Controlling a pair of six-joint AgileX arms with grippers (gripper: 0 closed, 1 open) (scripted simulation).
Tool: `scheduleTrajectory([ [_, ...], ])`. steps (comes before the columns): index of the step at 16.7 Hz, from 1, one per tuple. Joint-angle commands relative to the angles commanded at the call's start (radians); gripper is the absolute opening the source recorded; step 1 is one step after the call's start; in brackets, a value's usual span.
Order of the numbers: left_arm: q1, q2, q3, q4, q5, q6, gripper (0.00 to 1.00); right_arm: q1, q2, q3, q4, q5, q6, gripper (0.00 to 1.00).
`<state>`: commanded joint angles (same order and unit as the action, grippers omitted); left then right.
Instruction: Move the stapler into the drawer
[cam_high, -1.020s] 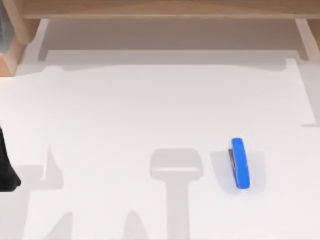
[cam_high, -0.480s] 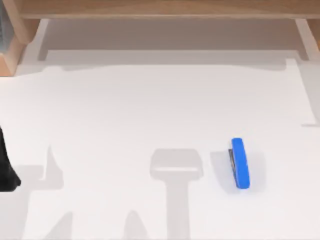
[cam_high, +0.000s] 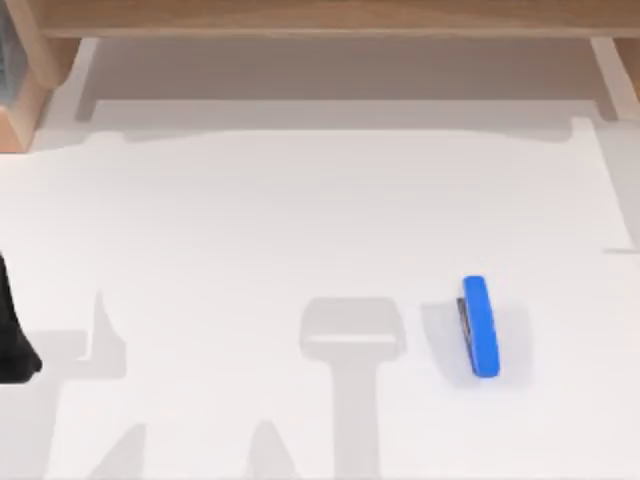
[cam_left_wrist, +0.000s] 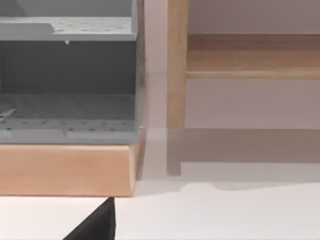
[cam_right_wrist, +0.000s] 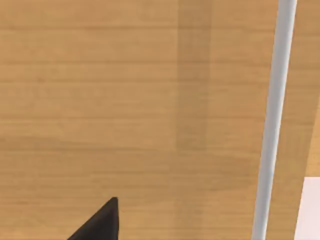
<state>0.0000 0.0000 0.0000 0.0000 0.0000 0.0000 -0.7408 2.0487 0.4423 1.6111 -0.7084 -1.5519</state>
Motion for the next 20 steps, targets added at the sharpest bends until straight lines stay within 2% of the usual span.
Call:
scheduleTrajectory([
  [7, 0.000, 0.000, 0.000, 0.000, 0.000, 0.000, 1.00, -0.017, -0.011, -0.011, 0.006, -0.010, 0.006, 1.00],
  [10, 0.000, 0.000, 0.000, 0.000, 0.000, 0.000, 1.00, -0.061, -0.091, 0.034, -0.049, 0.019, 0.062, 1.00],
  [15, 0.000, 0.000, 0.000, 0.000, 0.000, 0.000, 1.00, -0.067, -0.277, 0.187, -0.317, 0.108, 0.292, 1.00],
  [20, 0.000, 0.000, 0.000, 0.000, 0.000, 0.000, 1.00, 0.129, -0.367, 0.375, -0.777, 0.223, 0.654, 1.00],
])
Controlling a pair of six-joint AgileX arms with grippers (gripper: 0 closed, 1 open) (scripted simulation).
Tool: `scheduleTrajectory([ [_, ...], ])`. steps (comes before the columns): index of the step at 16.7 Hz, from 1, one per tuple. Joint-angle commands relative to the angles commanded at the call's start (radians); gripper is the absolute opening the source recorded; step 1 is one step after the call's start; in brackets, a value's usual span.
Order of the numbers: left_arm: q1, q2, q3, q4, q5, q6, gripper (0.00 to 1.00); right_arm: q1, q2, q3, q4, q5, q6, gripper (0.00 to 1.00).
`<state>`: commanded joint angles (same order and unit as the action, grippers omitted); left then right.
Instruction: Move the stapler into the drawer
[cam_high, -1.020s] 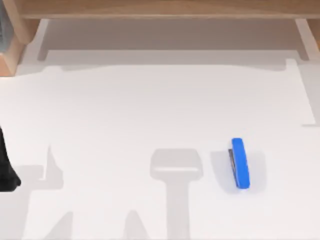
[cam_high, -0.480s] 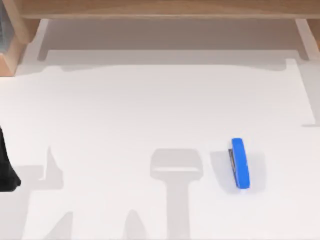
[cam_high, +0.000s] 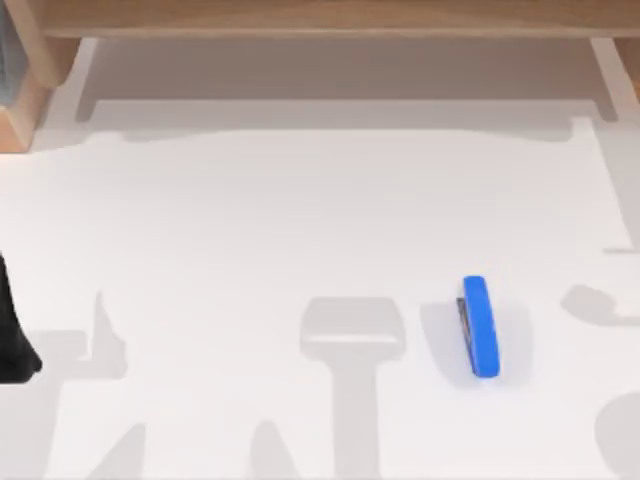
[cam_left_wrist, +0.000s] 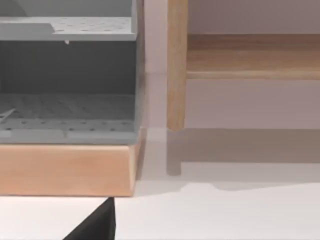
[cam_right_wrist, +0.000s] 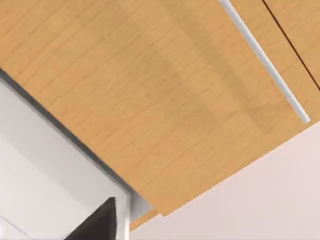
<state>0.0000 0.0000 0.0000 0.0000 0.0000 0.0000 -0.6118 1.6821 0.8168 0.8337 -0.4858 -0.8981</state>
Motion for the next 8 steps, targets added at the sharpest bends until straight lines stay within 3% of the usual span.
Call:
scheduleTrajectory([
  [8, 0.000, 0.000, 0.000, 0.000, 0.000, 0.000, 1.00, 0.545, 0.013, 0.263, -0.882, 0.236, 0.692, 1.00],
])
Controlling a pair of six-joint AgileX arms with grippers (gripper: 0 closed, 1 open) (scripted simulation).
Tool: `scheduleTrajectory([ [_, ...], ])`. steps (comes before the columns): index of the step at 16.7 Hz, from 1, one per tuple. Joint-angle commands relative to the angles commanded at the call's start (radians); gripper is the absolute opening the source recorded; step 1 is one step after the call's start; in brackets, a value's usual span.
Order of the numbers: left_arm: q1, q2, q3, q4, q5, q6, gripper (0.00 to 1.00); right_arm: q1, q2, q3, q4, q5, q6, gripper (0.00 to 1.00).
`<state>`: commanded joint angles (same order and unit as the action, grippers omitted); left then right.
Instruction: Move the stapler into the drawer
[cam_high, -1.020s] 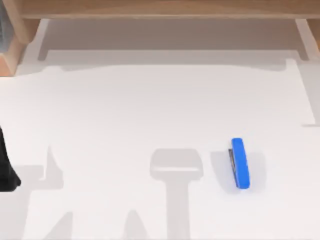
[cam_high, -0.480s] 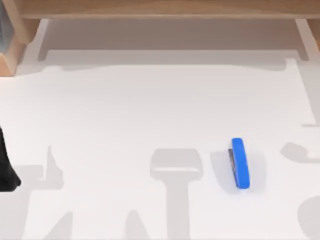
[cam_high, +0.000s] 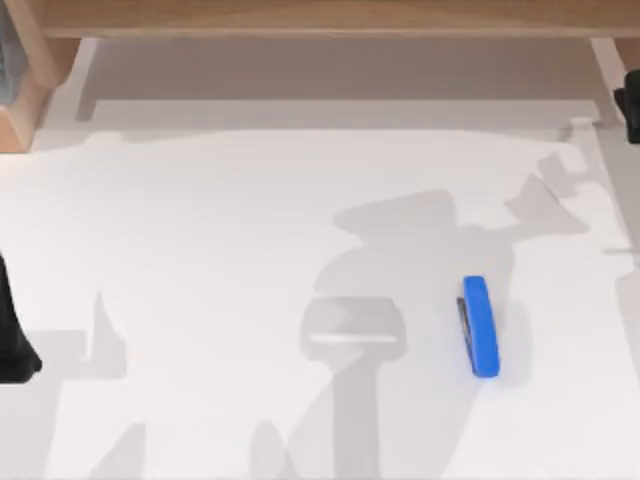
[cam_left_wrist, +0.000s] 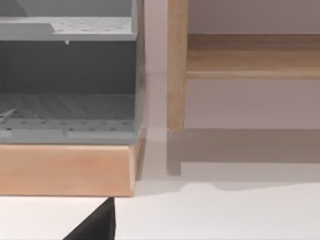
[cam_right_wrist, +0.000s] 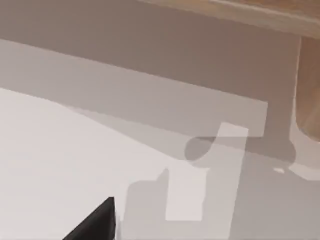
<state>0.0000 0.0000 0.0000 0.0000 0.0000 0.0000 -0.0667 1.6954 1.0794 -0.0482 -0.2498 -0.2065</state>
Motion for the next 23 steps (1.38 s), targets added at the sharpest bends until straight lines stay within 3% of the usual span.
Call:
scheduleTrajectory([
  [6, 0.000, 0.000, 0.000, 0.000, 0.000, 0.000, 1.00, 0.405, 0.066, 0.125, -0.558, 0.183, 0.450, 1.00],
  [11, 0.000, 0.000, 0.000, 0.000, 0.000, 0.000, 1.00, 0.606, 0.114, 0.169, -0.823, 0.285, 0.669, 1.00],
  [19, 0.000, 0.000, 0.000, 0.000, 0.000, 0.000, 1.00, 0.632, 0.121, 0.170, -0.854, 0.299, 0.699, 1.00],
  [23, 0.000, 0.000, 0.000, 0.000, 0.000, 0.000, 1.00, 0.630, 0.182, 0.123, -0.746, 0.301, 0.696, 1.00],
])
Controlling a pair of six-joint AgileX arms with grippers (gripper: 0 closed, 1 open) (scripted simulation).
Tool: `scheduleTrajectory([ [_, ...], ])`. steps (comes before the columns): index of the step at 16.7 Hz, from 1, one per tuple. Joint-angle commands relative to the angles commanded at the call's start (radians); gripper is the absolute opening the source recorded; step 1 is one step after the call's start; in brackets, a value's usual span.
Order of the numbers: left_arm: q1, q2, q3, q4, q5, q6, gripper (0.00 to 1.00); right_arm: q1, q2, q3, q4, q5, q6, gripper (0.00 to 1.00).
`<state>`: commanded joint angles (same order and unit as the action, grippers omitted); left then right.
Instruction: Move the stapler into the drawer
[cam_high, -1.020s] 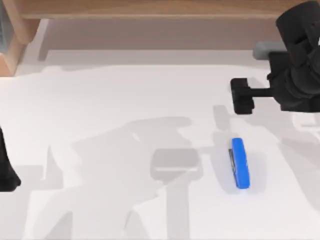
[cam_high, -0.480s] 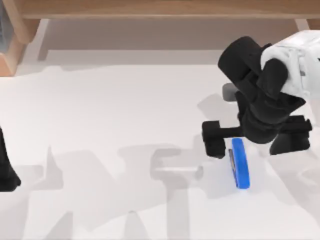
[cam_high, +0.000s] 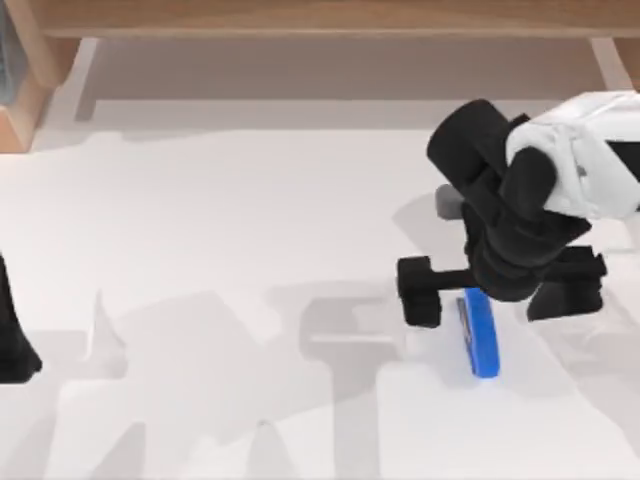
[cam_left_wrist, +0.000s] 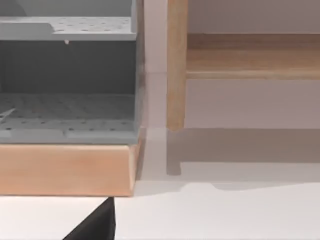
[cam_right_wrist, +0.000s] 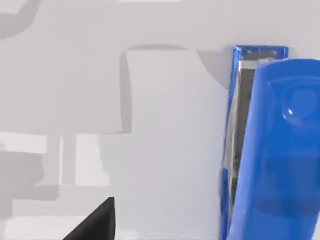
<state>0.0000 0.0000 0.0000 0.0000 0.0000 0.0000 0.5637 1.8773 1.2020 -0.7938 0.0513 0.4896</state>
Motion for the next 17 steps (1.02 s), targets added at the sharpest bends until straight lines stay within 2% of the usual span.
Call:
scheduleTrajectory([
  [4, 0.000, 0.000, 0.000, 0.000, 0.000, 0.000, 1.00, -0.003, 0.073, -0.057, 0.132, 0.000, -0.002, 1.00],
  [8, 0.000, 0.000, 0.000, 0.000, 0.000, 0.000, 1.00, -0.004, 0.081, -0.063, 0.142, 0.000, -0.002, 1.00],
  [17, 0.000, 0.000, 0.000, 0.000, 0.000, 0.000, 1.00, -0.004, 0.081, -0.063, 0.142, 0.000, -0.002, 0.32],
])
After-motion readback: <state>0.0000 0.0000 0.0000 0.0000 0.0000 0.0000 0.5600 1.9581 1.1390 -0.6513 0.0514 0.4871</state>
